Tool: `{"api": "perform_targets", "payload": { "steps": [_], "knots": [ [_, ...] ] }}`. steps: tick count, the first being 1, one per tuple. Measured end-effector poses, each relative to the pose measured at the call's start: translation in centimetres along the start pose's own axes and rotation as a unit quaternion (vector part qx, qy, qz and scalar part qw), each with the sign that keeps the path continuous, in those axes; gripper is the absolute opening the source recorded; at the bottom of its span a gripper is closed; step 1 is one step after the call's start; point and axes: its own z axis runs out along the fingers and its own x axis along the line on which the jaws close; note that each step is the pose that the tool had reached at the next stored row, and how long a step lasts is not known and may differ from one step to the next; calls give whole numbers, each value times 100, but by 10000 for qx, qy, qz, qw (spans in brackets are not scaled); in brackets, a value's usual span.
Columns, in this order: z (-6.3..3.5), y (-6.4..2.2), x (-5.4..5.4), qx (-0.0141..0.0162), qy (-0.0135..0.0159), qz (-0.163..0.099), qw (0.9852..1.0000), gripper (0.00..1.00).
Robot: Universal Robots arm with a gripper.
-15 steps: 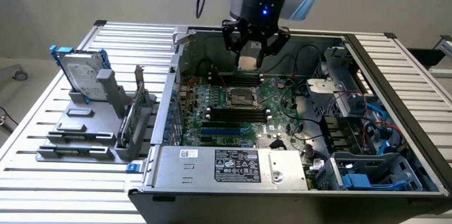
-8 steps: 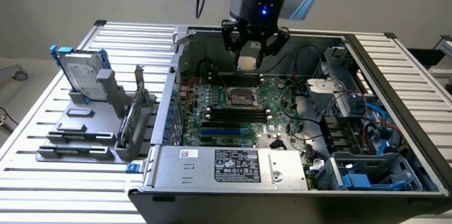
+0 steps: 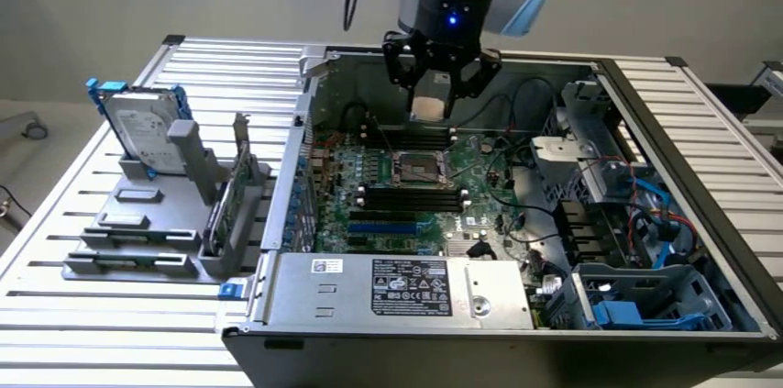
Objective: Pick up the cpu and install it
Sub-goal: 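Place the cpu into insertion slot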
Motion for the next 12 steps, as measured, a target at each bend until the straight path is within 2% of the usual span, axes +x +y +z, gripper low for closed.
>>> {"api": "perform_targets", "payload": {
  "steps": [6,12],
  "knots": [
    [0,0,0,-32,-28,476,9989,55],
    [0,0,0,-65,-56,965,9953,55]
  ]
}}
